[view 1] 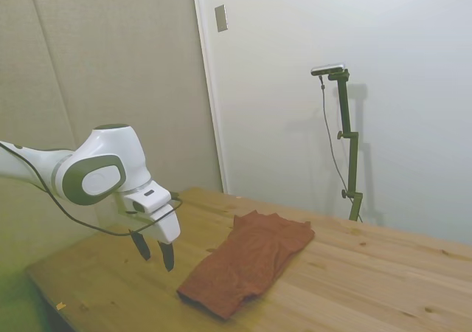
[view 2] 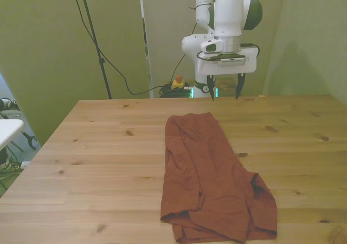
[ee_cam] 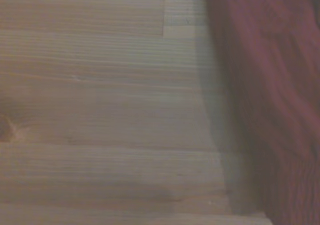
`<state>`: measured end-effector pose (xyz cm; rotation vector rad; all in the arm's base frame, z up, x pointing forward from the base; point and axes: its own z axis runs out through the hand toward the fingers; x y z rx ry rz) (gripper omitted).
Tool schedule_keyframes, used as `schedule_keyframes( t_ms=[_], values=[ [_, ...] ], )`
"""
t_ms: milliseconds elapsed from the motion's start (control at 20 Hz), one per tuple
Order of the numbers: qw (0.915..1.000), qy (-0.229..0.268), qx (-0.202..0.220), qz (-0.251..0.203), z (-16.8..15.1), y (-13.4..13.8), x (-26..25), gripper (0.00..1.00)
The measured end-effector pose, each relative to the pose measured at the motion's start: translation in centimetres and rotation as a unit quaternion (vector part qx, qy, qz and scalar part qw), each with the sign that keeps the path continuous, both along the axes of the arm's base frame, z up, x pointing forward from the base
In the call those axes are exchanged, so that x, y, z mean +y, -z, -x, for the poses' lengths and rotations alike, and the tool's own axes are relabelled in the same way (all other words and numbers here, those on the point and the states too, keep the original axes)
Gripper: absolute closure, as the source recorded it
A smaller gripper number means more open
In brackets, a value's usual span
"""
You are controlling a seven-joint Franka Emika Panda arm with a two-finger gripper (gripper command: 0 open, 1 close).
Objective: Unfold the shorts
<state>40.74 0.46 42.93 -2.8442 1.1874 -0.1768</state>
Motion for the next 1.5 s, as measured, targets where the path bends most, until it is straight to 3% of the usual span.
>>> schedule_keyframes(
  t_ms=[250,550,850,1200,1350,1500],
  values=[
    [0.9996,0.028,0.007,-0.008,-0.5,-0.1,-2.3,0.0],
    [0.9919,0.115,0.028,-0.047,-2.6,-1.3,-16.7,0.0],
    [0.9753,0.145,0.056,-0.157,-4.3,2.6,-26.6,0.0],
    [0.9644,0.112,0.099,-0.218,-6.3,5.4,-27.2,0.0],
    [0.9549,0.076,0.113,-0.263,-6.3,6.1,-25.8,0.0],
    [0.9527,0.061,0.121,-0.272,-6.3,6.2,-25.2,0.0]
  ],
)
